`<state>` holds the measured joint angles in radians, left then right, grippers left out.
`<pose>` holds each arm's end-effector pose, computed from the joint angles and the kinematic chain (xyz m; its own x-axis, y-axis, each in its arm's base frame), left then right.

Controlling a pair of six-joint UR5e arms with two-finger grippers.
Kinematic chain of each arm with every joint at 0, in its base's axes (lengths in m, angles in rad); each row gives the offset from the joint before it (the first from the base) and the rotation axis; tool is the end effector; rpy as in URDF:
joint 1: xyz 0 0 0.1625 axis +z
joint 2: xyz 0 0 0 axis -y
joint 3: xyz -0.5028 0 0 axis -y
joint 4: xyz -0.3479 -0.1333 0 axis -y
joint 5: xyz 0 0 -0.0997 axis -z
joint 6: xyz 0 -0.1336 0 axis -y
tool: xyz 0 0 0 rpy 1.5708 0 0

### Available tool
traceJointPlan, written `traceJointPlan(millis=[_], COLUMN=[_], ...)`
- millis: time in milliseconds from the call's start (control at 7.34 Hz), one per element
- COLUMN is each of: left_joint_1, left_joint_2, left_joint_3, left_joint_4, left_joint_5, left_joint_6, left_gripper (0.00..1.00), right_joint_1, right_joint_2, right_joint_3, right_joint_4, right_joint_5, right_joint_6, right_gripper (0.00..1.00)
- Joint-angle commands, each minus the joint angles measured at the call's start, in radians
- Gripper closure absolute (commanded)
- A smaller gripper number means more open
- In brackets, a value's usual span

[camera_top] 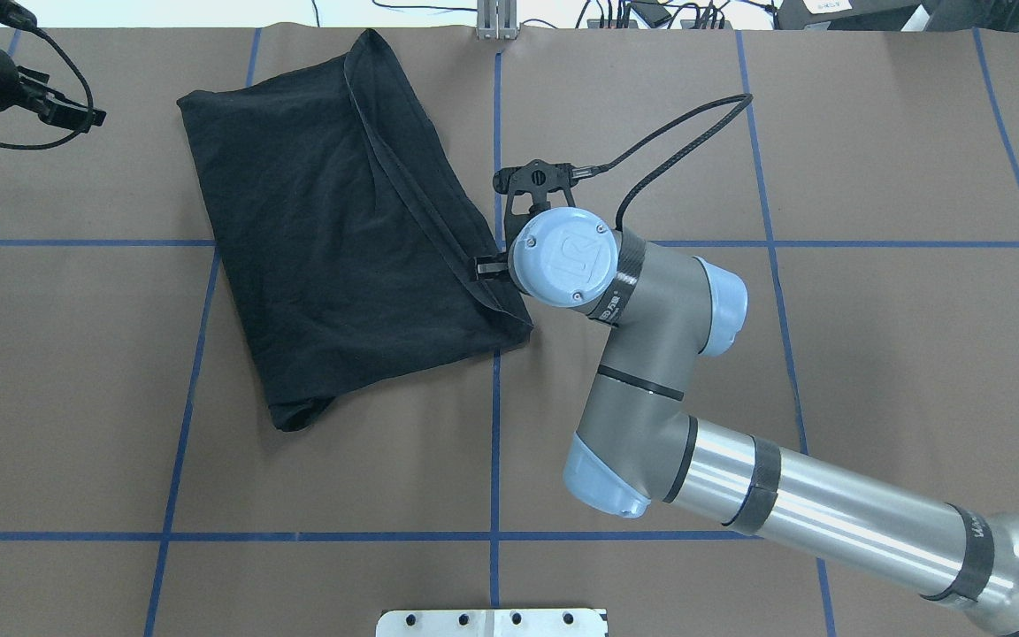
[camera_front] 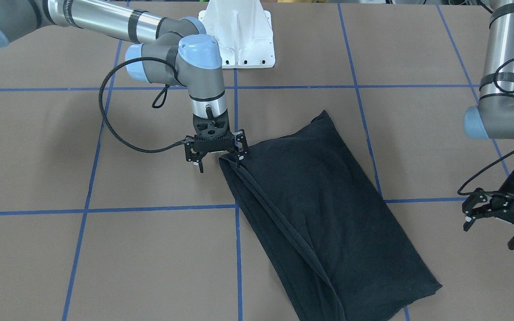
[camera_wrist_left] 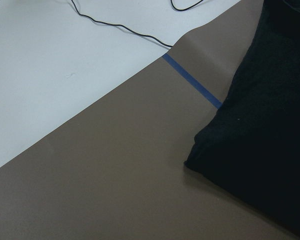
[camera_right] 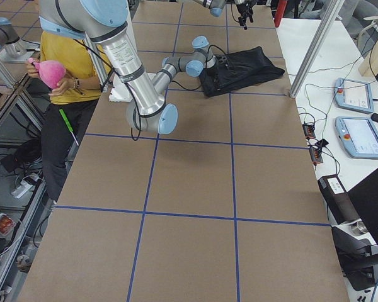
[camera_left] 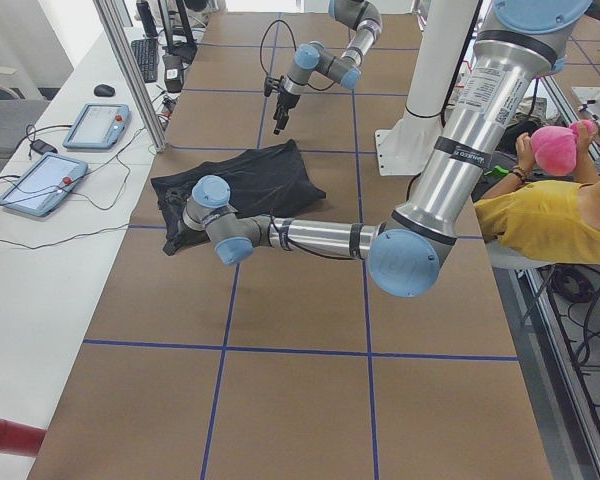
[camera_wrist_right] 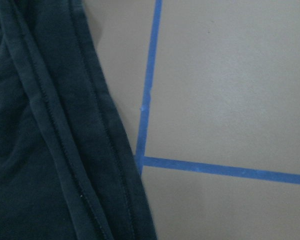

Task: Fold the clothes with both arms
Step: 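Move the right gripper to the folded shirt's corner nearest the robot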

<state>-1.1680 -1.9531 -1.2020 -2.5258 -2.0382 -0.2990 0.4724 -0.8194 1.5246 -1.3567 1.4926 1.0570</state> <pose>0.2033 -0.6636 0.6097 0.7112 0.5073 -0.4867 -0.0132 0.7018 0.7123 -0.6243 -0.4804 0.3059 0.7204 -0.1821 0.6692 -0.1778 0.8841 0.4321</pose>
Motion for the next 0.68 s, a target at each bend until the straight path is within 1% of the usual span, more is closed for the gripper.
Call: traceJointPlan(millis=[0,136,272,545], left_joint_1=[0.002,0.002,0.002,0.002], left_joint_2=[0.026,0.026,0.026,0.026], left_joint_3=[-0.021,-0.021,-0.019,-0.018], left_joint_4=[-0.001,-0.001,-0.001,-0.001], left_joint_5=[0.0,0.0,0.0,0.0], left_joint_6=[-0.02,-0.02,-0.02,-0.02], left_gripper=[0.0,0.0,0.0,0.0], right_joint_1=[-0.047,-0.051,-0.061,-0.083], right_joint_2=[0.017,0.031,0.06,0.062], right_joint_3=[-0.012,-0.05,-0.088,-0.093], right_joint_4=[-0.001,0.004,0.005,0.002], right_joint_5=[-0.063,-0.095,-0.126,-0.147], right_joint_6=[-0.147,-0.178,-0.266,-0.308], right_gripper=[0.11,0.11,0.12,0.34])
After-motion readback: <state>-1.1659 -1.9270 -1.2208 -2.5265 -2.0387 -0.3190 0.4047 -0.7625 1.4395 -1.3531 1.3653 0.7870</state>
